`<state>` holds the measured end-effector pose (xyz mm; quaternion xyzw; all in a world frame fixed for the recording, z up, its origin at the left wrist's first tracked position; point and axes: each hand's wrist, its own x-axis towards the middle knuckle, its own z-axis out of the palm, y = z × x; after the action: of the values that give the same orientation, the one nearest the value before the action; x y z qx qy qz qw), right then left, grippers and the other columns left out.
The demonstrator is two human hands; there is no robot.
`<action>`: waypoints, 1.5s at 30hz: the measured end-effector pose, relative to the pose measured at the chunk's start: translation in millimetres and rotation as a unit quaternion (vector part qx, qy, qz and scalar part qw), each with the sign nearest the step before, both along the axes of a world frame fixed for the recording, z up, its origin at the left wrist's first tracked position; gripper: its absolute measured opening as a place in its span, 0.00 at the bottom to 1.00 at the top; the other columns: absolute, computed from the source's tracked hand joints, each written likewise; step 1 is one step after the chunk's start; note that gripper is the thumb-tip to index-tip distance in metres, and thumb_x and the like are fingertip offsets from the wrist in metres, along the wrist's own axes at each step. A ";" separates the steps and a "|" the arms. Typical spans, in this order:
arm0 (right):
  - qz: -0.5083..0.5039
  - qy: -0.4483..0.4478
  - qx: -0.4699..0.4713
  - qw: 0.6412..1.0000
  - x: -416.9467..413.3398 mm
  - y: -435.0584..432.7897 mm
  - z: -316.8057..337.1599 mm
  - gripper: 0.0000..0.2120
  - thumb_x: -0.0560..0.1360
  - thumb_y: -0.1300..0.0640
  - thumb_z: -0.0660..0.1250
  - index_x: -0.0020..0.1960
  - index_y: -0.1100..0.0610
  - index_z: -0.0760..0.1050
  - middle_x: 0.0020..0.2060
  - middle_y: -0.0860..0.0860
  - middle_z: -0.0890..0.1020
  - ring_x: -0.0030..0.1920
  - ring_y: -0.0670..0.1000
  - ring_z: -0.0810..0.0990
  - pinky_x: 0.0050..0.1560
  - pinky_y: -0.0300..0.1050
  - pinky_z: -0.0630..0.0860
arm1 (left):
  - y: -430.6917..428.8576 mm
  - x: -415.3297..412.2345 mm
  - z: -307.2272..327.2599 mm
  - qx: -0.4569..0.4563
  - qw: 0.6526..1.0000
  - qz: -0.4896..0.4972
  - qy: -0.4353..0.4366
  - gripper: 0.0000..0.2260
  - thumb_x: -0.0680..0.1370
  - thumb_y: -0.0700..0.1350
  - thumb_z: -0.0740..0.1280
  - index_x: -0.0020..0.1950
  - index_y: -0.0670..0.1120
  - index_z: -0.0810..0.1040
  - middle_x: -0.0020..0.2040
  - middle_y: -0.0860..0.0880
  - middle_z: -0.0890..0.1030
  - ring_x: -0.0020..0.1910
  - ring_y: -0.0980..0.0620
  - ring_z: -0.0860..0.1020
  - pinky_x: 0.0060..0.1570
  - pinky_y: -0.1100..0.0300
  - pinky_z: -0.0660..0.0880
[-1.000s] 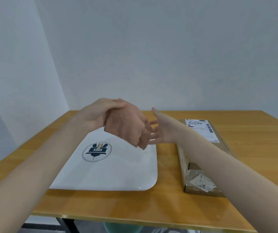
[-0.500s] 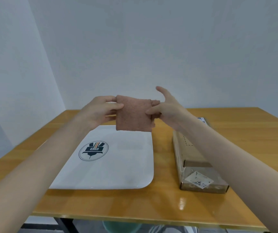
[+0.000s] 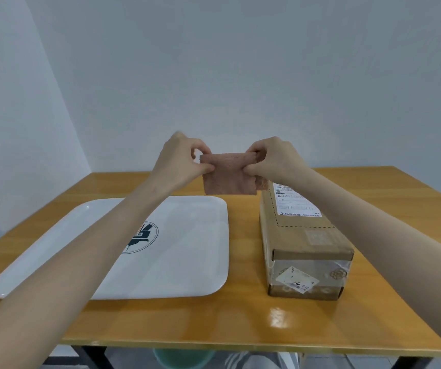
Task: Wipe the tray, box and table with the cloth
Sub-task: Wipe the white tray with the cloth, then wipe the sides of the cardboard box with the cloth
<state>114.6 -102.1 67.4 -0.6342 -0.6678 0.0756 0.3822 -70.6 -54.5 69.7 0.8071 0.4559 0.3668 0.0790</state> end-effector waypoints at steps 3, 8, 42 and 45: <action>0.014 0.113 -0.023 0.993 18.9 -3.1 -0.1 0.05 0.67 0.61 0.70 0.38 0.63 0.77 0.29 0.52 0.72 0.34 0.48 0.71 0.37 0.35 0.69 | 5.6 12.5 2.6 -0.069 0.994 -0.049 -0.072 0.05 0.72 0.41 0.72 0.47 0.47 0.79 0.56 0.46 0.76 0.55 0.53 0.76 0.45 0.68 0.67; 0.099 0.452 -0.099 0.881 46.3 -22.0 4.6 0.05 0.74 0.61 0.66 0.45 0.64 0.77 0.34 0.55 0.78 0.33 0.54 0.79 0.33 0.45 0.79 | -1.6 48.2 -0.6 -0.176 0.961 -0.112 -0.184 0.09 0.77 0.45 0.68 0.56 0.45 0.79 0.61 0.48 0.78 0.60 0.54 0.75 0.50 0.68 0.67; 0.005 0.769 -0.084 0.633 71.6 -18.0 -86.4 0.10 0.78 0.55 0.63 0.49 0.61 0.75 0.33 0.56 0.74 0.34 0.54 0.70 0.54 0.75 0.67 | -21.3 24.3 -52.3 -0.302 0.947 -0.078 0.081 0.26 0.76 0.67 0.52 0.70 0.56 0.63 0.56 0.56 0.78 0.50 0.52 0.80 0.51 0.58 0.72; 0.014 0.768 -0.083 0.635 64.9 -14.4 -77.6 0.09 0.78 0.54 0.62 0.48 0.60 0.75 0.34 0.57 0.74 0.33 0.55 0.69 0.44 0.68 0.71 | -17.5 25.4 -56.4 -0.323 0.941 -0.082 0.052 0.24 0.79 0.58 0.59 0.74 0.55 0.59 0.61 0.54 0.78 0.51 0.51 0.81 0.56 0.57 0.75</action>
<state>179.5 -116.4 -10.2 -0.3673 -0.1327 0.5958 0.7018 -45.2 -72.0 13.3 0.7905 0.4855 0.1499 0.3418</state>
